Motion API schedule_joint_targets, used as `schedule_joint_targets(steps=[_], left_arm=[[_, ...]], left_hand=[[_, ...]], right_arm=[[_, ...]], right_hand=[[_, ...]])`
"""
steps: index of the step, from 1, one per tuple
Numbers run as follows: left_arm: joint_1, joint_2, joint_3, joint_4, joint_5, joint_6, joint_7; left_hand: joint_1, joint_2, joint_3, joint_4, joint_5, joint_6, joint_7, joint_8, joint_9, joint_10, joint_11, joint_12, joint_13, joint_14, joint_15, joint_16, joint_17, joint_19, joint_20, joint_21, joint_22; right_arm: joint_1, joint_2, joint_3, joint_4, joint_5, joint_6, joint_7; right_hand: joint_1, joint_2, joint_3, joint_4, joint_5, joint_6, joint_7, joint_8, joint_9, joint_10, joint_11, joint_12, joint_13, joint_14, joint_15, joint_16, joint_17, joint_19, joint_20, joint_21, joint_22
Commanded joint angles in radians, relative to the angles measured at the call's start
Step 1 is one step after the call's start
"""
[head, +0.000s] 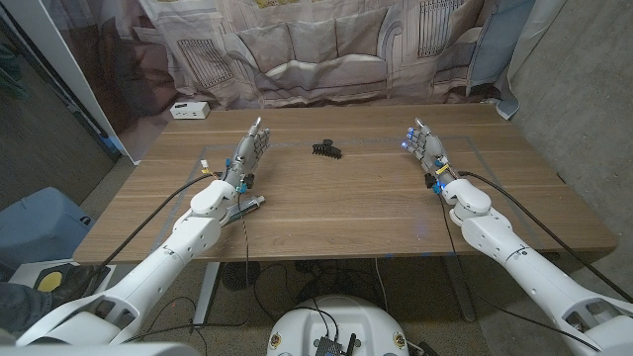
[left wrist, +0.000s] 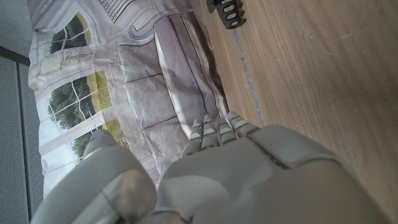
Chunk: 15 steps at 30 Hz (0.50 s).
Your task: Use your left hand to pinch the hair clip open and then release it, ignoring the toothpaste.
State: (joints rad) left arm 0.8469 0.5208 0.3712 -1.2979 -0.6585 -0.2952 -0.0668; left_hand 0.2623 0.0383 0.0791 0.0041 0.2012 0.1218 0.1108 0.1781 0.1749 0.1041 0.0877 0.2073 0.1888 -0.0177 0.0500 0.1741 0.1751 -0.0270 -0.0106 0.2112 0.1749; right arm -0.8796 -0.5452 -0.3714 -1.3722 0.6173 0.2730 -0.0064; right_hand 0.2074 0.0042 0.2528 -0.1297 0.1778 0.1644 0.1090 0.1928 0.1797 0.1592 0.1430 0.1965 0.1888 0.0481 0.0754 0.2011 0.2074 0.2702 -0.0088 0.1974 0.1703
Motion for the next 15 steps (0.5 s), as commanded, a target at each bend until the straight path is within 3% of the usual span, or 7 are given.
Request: schedule_joint_targets(steps=[1, 7, 15], left_arm=[[0.018, 0.013, 0.001, -0.015, -0.002, -0.017, -0.025], [-0.005, -0.006, 0.008, 0.023, 0.009, -0.047, -0.039], [0.004, 0.008, 0.015, -0.018, 0.11, -0.089, 0.056]], left_hand=[[0.01, 0.0, 0.009, -0.004, 0.005, 0.008, 0.0, 0.006, 0.003, 0.006, -0.003, 0.005, 0.005, -0.001, 0.007, 0.006, 0.004, -0.008, 0.005, 0.003, 0.002], [0.027, 0.013, 0.019, -0.015, 0.001, 0.049, -0.002, 0.021, 0.004, 0.05, -0.002, 0.02, 0.005, 0.042, 0.008, 0.021, 0.004, 0.027, 0.017, 0.009, 0.002], [0.046, 0.025, 0.029, -0.028, -0.003, 0.082, -0.007, 0.028, 0.004, 0.082, -0.015, 0.029, 0.005, 0.075, 0.002, 0.027, 0.003, 0.047, 0.024, 0.009, 0.002]], right_arm=[[-0.062, -0.035, 0.014, -0.094, -0.014, -0.015, -0.047], [-0.1, -0.056, 0.026, -0.144, -0.032, -0.021, -0.088], [-0.12, -0.073, 0.042, -0.166, -0.029, -0.008, -0.084]], right_hand=[[0.003, -0.003, 0.006, 0.0, 0.006, 0.006, -0.003, 0.002, 0.005, 0.005, 0.001, 0.003, 0.003, -0.002, 0.012, 0.004, 0.003, -0.001, 0.003, 0.002, 0.001], [0.002, -0.004, 0.005, 0.001, 0.006, 0.005, -0.003, 0.002, 0.005, 0.005, 0.003, 0.003, 0.003, -0.003, 0.012, 0.004, 0.003, -0.002, 0.004, 0.001, 0.001], [0.001, -0.004, 0.004, 0.001, 0.006, 0.006, -0.003, 0.002, 0.005, 0.007, 0.003, 0.004, 0.003, -0.002, 0.012, 0.005, 0.003, -0.002, 0.006, 0.001, 0.001]])
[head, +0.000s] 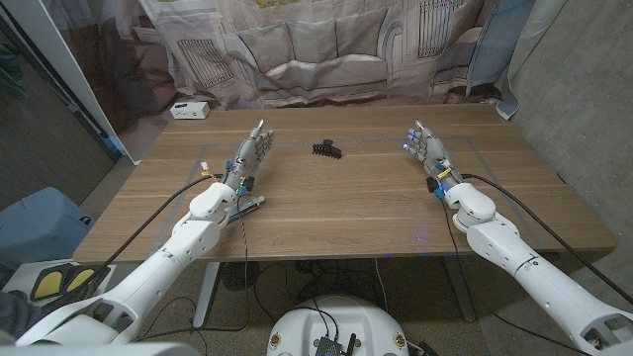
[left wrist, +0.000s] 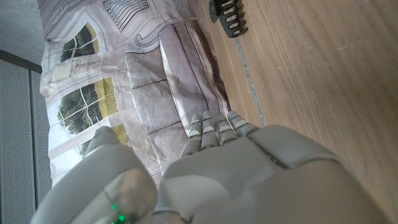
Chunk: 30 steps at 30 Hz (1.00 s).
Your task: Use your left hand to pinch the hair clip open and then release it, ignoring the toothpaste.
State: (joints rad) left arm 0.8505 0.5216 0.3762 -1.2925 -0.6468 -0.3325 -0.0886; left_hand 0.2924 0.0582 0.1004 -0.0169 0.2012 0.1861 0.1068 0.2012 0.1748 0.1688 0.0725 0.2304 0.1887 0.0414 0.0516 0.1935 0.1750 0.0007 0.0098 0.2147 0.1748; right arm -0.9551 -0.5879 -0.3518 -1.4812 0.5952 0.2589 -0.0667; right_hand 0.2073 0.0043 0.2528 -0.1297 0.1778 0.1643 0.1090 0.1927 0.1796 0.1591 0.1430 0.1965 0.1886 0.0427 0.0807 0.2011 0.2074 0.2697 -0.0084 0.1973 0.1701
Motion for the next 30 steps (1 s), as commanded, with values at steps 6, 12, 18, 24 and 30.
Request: schedule_joint_targets(steps=[6, 12, 18, 24, 30], left_arm=[[-0.012, -0.003, 0.017, -0.005, 0.112, -0.105, 0.053], [-0.002, -0.004, 0.027, -0.032, 0.16, -0.115, 0.097], [-0.015, -0.112, 0.019, 0.079, 0.236, -0.33, 0.194], [-0.014, -0.078, 0.032, 0.025, 0.265, -0.264, 0.192], [-0.021, -0.068, 0.042, 0.007, 0.282, -0.222, 0.2]], left_hand=[[0.026, 0.008, 0.013, -0.015, -0.005, 0.026, -0.009, 0.005, 0.004, 0.031, -0.004, 0.009, 0.006, 0.03, -0.002, 0.009, 0.003, 0.032, 0.01, 0.007, 0.002], [0.047, 0.01, 0.022, -0.031, -0.009, 0.021, -0.018, -0.001, 0.005, 0.025, -0.006, 0.003, 0.006, 0.049, 0.003, 0.01, 0.002, 0.056, 0.044, 0.01, 0.002], [0.093, 0.02, 0.044, -0.069, -0.017, 0.11, -0.025, 0.016, 0.006, 0.111, -0.028, 0.025, 0.008, 0.165, -0.019, 0.028, 0.002, 0.145, 0.056, 0.025, 0.004], [0.109, 0.022, 0.052, -0.082, -0.019, 0.096, -0.039, 0.004, 0.006, 0.093, -0.035, 0.012, 0.008, 0.158, -0.021, 0.015, 0.002, 0.152, 0.059, 0.021, 0.004], [0.121, 0.022, 0.058, -0.093, -0.022, 0.067, -0.033, -0.01, 0.006, 0.07, -0.026, -0.001, 0.008, 0.141, -0.013, 0.002, 0.002, 0.149, 0.063, 0.013, 0.004]], right_arm=[[-0.048, -0.034, 0.035, -0.053, 0.015, 0.013, -0.004], [-0.051, -0.05, 0.049, -0.04, 0.034, 0.032, 0.037], [-0.07, -0.066, 0.064, -0.039, 0.052, 0.059, 0.075], [-0.101, -0.094, 0.073, -0.051, 0.06, 0.069, 0.106], [-0.098, -0.091, 0.08, -0.025, 0.073, 0.091, 0.132]], right_hand=[[0.001, -0.002, 0.003, 0.001, 0.007, 0.007, -0.001, 0.002, 0.005, 0.011, 0.004, 0.005, 0.003, 0.007, 0.005, 0.006, 0.004, 0.004, 0.007, 0.002, 0.001], [0.003, 0.001, 0.003, 0.001, 0.007, 0.022, -0.007, 0.007, 0.006, 0.017, 0.005, 0.007, 0.003, 0.014, 0.006, 0.009, 0.004, 0.007, 0.008, 0.002, 0.001], [0.004, 0.003, 0.004, 0.0, 0.007, 0.009, -0.014, 0.001, 0.006, 0.015, 0.001, 0.005, 0.003, 0.014, 0.005, 0.009, 0.004, 0.009, 0.008, 0.002, 0.002], [0.008, 0.01, 0.006, 0.0, 0.008, -0.013, -0.024, -0.006, 0.006, 0.004, -0.009, 0.001, 0.003, 0.011, -0.003, 0.008, 0.004, 0.009, 0.005, 0.001, 0.002], [0.01, 0.012, 0.007, -0.001, 0.008, -0.012, -0.023, -0.005, 0.006, 0.0, -0.01, -0.001, 0.003, 0.011, -0.002, 0.007, 0.004, 0.008, 0.003, 0.0, 0.002]])
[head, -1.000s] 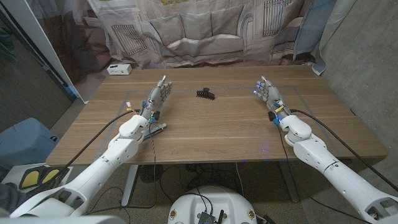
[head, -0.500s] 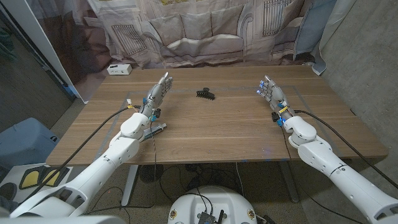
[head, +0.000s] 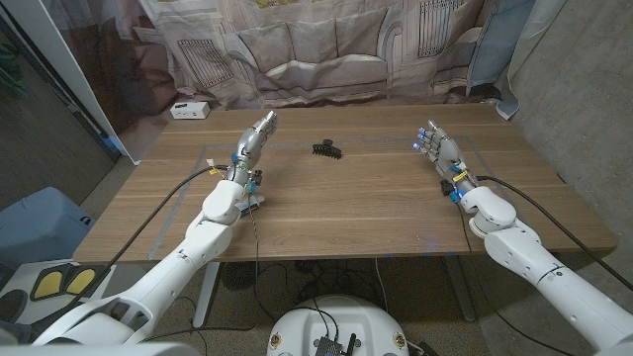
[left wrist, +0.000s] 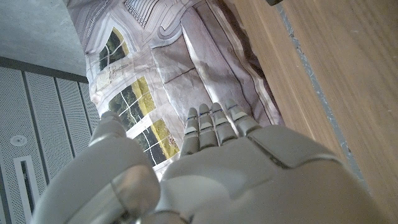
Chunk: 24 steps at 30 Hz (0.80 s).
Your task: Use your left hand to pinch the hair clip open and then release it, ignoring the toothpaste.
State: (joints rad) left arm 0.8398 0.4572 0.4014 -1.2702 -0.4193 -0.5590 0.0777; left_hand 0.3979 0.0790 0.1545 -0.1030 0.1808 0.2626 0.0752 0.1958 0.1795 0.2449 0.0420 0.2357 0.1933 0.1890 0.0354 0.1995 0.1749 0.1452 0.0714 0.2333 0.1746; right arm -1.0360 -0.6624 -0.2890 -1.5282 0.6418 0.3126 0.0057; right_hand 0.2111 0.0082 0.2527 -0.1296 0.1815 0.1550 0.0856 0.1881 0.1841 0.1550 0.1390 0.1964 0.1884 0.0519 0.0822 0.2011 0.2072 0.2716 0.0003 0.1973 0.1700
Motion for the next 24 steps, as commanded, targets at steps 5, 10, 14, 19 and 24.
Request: schedule_joint_targets(steps=[5, 10, 14, 19, 24], left_arm=[[-0.024, 0.008, 0.013, -0.029, 0.07, 0.028, 0.048], [-0.031, 0.038, 0.009, -0.076, 0.155, 0.089, 0.128], [-0.039, 0.052, 0.008, -0.098, 0.189, 0.134, 0.162], [-0.088, 0.049, 0.023, -0.024, 0.209, 0.066, 0.135], [-0.13, 0.044, 0.039, 0.036, 0.247, 0.007, 0.125]], left_hand=[[0.034, 0.004, 0.013, -0.02, -0.001, 0.003, -0.001, 0.0, 0.002, 0.016, 0.004, -0.001, 0.004, 0.02, 0.0, 0.002, 0.002, 0.017, 0.003, -0.005, 0.004], [0.065, 0.012, 0.03, -0.037, 0.002, 0.029, -0.001, 0.008, 0.002, 0.039, -0.005, 0.004, 0.004, 0.039, -0.009, 0.003, 0.001, 0.031, 0.0, -0.006, 0.004], [0.097, 0.023, 0.048, -0.052, 0.007, 0.043, -0.008, 0.01, 0.002, 0.058, -0.014, 0.007, 0.004, 0.051, -0.017, 0.002, 0.001, 0.031, -0.004, -0.011, 0.004], [0.115, 0.025, 0.057, -0.06, 0.008, 0.051, -0.011, 0.011, 0.002, 0.063, -0.019, 0.007, 0.004, 0.057, -0.02, 0.001, 0.0, 0.03, -0.006, -0.014, 0.004], [0.116, -0.002, 0.049, -0.063, 0.001, 0.059, -0.011, 0.011, 0.003, 0.073, -0.013, 0.008, 0.005, 0.071, -0.02, 0.002, 0.001, 0.05, -0.006, -0.01, 0.004]], right_arm=[[-0.022, -0.002, 0.024, 0.001, 0.022, 0.034, 0.015], [-0.02, 0.022, 0.023, 0.003, 0.01, 0.047, -0.017], [-0.014, 0.037, 0.019, 0.013, 0.002, 0.056, -0.029], [-0.011, 0.049, 0.019, 0.026, -0.012, 0.074, -0.043], [-0.016, 0.052, 0.027, 0.023, -0.015, 0.078, -0.06]], right_hand=[[0.007, 0.01, 0.007, -0.001, 0.004, 0.002, 0.002, 0.002, 0.001, 0.005, -0.006, 0.0, 0.003, 0.001, -0.003, 0.007, 0.004, 0.005, -0.006, 0.0, 0.002], [0.009, 0.011, 0.007, -0.002, 0.004, 0.005, 0.002, 0.003, 0.001, 0.008, -0.005, 0.001, 0.003, 0.001, -0.003, 0.007, 0.004, 0.005, -0.005, -0.001, 0.002], [0.01, 0.012, 0.008, -0.002, 0.004, 0.006, 0.004, 0.004, 0.001, 0.008, -0.005, 0.001, 0.003, 0.0, -0.002, 0.007, 0.004, 0.005, -0.005, -0.001, 0.002], [0.01, 0.013, 0.008, -0.003, 0.004, 0.008, 0.005, 0.004, 0.001, 0.008, -0.003, 0.001, 0.003, 0.001, -0.001, 0.007, 0.004, 0.006, -0.005, -0.001, 0.002], [0.012, 0.014, 0.008, -0.003, 0.004, 0.01, 0.005, 0.005, 0.001, 0.009, -0.004, 0.001, 0.003, 0.004, -0.001, 0.008, 0.004, 0.008, -0.003, 0.0, 0.002]])
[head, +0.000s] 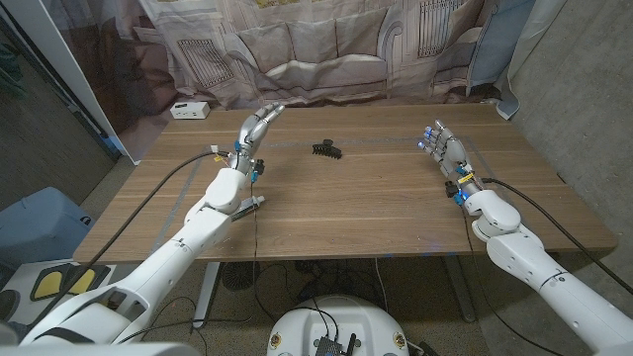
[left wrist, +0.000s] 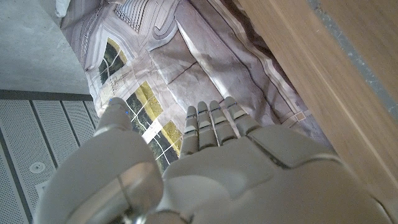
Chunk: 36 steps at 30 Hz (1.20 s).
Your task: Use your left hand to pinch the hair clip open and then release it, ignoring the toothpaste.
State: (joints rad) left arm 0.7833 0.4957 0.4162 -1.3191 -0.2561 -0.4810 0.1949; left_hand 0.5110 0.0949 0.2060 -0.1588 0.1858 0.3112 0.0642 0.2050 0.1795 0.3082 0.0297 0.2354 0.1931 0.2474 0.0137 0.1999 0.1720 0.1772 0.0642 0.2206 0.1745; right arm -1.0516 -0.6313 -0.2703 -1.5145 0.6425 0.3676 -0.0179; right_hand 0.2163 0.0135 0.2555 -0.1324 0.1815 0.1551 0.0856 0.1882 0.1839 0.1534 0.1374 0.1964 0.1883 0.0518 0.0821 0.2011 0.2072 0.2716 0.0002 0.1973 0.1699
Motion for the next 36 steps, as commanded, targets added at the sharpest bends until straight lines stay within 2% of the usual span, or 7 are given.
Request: schedule_joint_targets(steps=[1, 10, 19, 20, 23, 27, 36], left_arm=[[-0.077, 0.008, 0.027, 0.085, 0.102, -0.071, 0.018], [-0.098, 0.032, 0.053, 0.051, 0.232, -0.019, 0.088], [-0.096, 0.074, 0.071, -0.053, 0.361, 0.118, 0.155], [-0.092, 0.077, 0.072, -0.069, 0.376, 0.14, 0.168], [-0.084, 0.083, 0.078, -0.109, 0.421, 0.196, 0.205], [-0.085, 0.088, 0.09, -0.134, 0.449, 0.235, 0.216], [-0.109, 0.109, 0.118, -0.164, 0.485, 0.279, 0.193]], left_hand=[[0.003, -0.021, -0.004, -0.007, -0.005, 0.01, 0.0, 0.001, 0.003, 0.011, -0.001, 0.008, 0.005, 0.013, 0.002, 0.002, 0.003, 0.019, 0.002, 0.002, 0.004], [0.001, -0.041, -0.011, -0.007, -0.007, 0.013, 0.002, 0.0, 0.003, 0.011, -0.004, 0.006, 0.005, 0.013, 0.001, -0.001, 0.004, 0.02, 0.003, 0.0, 0.004], [0.029, -0.05, -0.004, -0.014, -0.005, 0.029, -0.011, 0.003, 0.004, 0.03, -0.015, 0.009, 0.006, 0.028, -0.012, -0.001, 0.003, 0.027, 0.001, -0.003, 0.003], [0.037, -0.05, -0.001, -0.015, -0.004, 0.031, -0.013, 0.003, 0.004, 0.035, -0.021, 0.01, 0.006, 0.03, -0.014, -0.001, 0.003, 0.027, 0.001, -0.004, 0.003], [0.091, -0.062, 0.015, -0.022, -0.003, 0.045, -0.042, 0.005, 0.005, 0.051, -0.057, 0.01, 0.006, 0.04, -0.035, -0.004, 0.002, 0.018, -0.009, -0.014, 0.002], [0.117, -0.073, 0.02, -0.023, -0.001, 0.055, -0.052, 0.006, 0.006, 0.061, -0.075, 0.01, 0.007, 0.048, -0.048, -0.005, 0.002, 0.015, -0.015, -0.018, 0.002], [0.14, -0.084, 0.024, -0.024, 0.001, 0.058, -0.056, 0.006, 0.006, 0.064, -0.078, 0.008, 0.007, 0.051, -0.054, -0.007, 0.001, 0.018, -0.023, -0.018, 0.002]], right_arm=[[-0.002, 0.021, 0.009, 0.011, -0.021, 0.029, -0.039], [-0.017, 0.022, 0.023, 0.002, -0.023, 0.039, -0.058], [-0.03, 0.017, 0.031, -0.004, -0.026, 0.048, -0.06], [-0.032, 0.018, 0.033, -0.005, -0.02, 0.047, -0.06], [-0.035, 0.019, 0.035, 0.0, -0.024, 0.057, -0.059], [-0.039, 0.019, 0.039, 0.001, -0.024, 0.063, -0.058], [-0.042, 0.022, 0.045, 0.002, -0.024, 0.074, -0.061]], right_hand=[[0.007, 0.009, 0.005, 0.0, 0.004, 0.01, 0.005, 0.005, 0.001, 0.01, -0.002, 0.001, 0.003, 0.005, -0.001, 0.008, 0.004, 0.008, -0.003, 0.0, 0.002], [0.009, 0.01, 0.005, -0.001, 0.003, 0.013, 0.006, 0.006, 0.001, 0.014, -0.001, 0.003, 0.003, 0.006, 0.0, 0.009, 0.004, 0.01, -0.002, 0.0, 0.002], [0.01, 0.012, 0.006, -0.002, 0.003, 0.014, 0.006, 0.006, 0.001, 0.015, -0.002, 0.003, 0.003, 0.007, 0.0, 0.009, 0.004, 0.01, -0.001, -0.001, 0.002], [0.011, 0.012, 0.006, -0.002, 0.003, 0.014, 0.006, 0.006, 0.001, 0.015, -0.002, 0.003, 0.003, 0.007, -0.001, 0.009, 0.004, 0.01, 0.0, -0.001, 0.002], [0.011, 0.012, 0.006, -0.002, 0.003, 0.014, 0.006, 0.006, 0.001, 0.015, -0.001, 0.003, 0.003, 0.008, 0.0, 0.009, 0.004, 0.01, 0.0, -0.001, 0.002], [0.012, 0.013, 0.006, -0.003, 0.003, 0.014, 0.006, 0.006, 0.001, 0.016, -0.001, 0.003, 0.003, 0.008, 0.001, 0.009, 0.004, 0.01, 0.001, -0.001, 0.002], [0.015, 0.015, 0.007, -0.004, 0.003, 0.017, 0.007, 0.007, 0.001, 0.018, 0.0, 0.004, 0.003, 0.01, 0.002, 0.01, 0.004, 0.011, 0.002, -0.001, 0.002]])
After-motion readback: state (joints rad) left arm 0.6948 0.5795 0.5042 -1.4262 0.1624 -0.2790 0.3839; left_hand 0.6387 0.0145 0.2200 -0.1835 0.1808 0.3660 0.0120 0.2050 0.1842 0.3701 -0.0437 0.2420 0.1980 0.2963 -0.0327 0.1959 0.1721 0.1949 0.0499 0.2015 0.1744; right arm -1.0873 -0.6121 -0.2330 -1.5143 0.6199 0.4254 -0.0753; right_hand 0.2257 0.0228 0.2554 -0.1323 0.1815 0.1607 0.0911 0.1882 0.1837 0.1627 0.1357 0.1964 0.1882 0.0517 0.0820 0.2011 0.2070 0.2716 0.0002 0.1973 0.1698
